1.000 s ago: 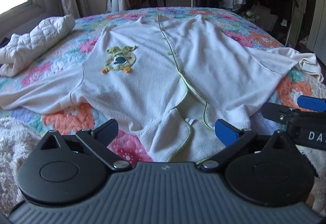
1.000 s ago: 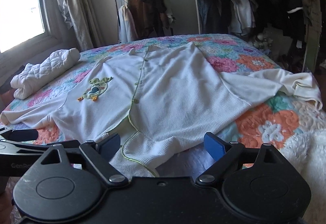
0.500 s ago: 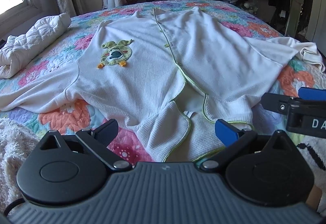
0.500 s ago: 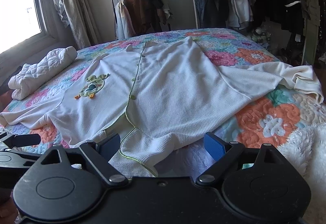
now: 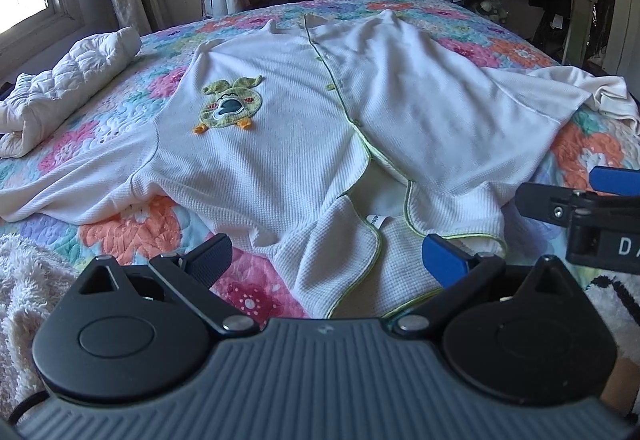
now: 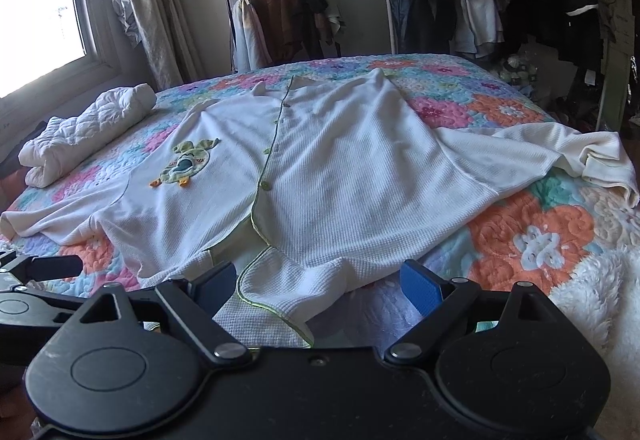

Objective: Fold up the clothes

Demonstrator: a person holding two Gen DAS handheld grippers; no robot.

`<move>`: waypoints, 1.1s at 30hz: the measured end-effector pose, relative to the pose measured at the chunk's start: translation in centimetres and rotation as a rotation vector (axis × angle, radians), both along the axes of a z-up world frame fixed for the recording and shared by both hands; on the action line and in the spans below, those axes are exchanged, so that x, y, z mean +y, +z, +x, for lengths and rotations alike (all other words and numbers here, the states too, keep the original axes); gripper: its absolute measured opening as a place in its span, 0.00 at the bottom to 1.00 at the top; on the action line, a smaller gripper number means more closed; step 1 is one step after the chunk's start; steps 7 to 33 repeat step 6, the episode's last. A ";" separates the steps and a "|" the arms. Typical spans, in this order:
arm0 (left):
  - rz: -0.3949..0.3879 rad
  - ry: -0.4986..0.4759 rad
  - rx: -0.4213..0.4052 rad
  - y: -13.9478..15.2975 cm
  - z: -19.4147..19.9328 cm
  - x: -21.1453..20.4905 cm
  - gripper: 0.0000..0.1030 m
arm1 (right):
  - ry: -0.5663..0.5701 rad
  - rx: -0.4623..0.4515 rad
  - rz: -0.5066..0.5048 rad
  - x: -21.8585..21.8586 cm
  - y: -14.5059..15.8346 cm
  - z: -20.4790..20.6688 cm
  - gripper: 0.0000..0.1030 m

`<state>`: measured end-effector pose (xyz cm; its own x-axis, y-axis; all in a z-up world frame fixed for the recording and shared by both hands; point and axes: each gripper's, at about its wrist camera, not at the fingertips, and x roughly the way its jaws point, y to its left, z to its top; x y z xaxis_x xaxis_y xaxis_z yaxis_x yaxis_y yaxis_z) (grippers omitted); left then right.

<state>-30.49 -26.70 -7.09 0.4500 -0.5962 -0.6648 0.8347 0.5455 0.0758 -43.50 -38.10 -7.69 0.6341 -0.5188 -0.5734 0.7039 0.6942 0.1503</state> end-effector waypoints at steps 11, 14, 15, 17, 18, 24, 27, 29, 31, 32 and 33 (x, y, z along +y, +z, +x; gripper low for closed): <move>0.004 0.004 0.008 -0.1 0.2 0.0 1.00 | -0.002 0.015 0.003 0.2 -0.1 0.3 0.89; 0.004 0.004 0.008 -0.1 0.2 0.0 1.00 | -0.002 0.015 0.003 0.2 -0.1 0.3 0.89; 0.004 0.004 0.008 -0.1 0.2 0.0 1.00 | -0.002 0.015 0.003 0.2 -0.1 0.3 0.89; 0.004 0.004 0.008 -0.1 0.2 0.0 1.00 | -0.002 0.015 0.003 0.2 -0.1 0.3 0.89; 0.004 0.004 0.008 -0.1 0.2 0.0 1.00 | -0.002 0.015 0.003 0.2 -0.1 0.3 0.89; 0.004 0.004 0.008 -0.1 0.2 0.0 1.00 | -0.002 0.015 0.003 0.2 -0.1 0.3 0.89; 0.004 0.004 0.008 -0.1 0.2 0.0 1.00 | -0.002 0.015 0.003 0.2 -0.1 0.3 0.89; 0.004 0.004 0.008 -0.1 0.2 0.0 1.00 | -0.002 0.015 0.003 0.2 -0.1 0.3 0.89; 0.004 0.004 0.008 -0.1 0.2 0.0 1.00 | -0.002 0.015 0.003 0.2 -0.1 0.3 0.89; 0.004 0.004 0.008 -0.1 0.2 0.0 1.00 | -0.002 0.015 0.003 0.2 -0.1 0.3 0.89; 0.004 0.004 0.008 -0.1 0.2 0.0 1.00 | -0.002 0.015 0.003 0.2 -0.1 0.3 0.89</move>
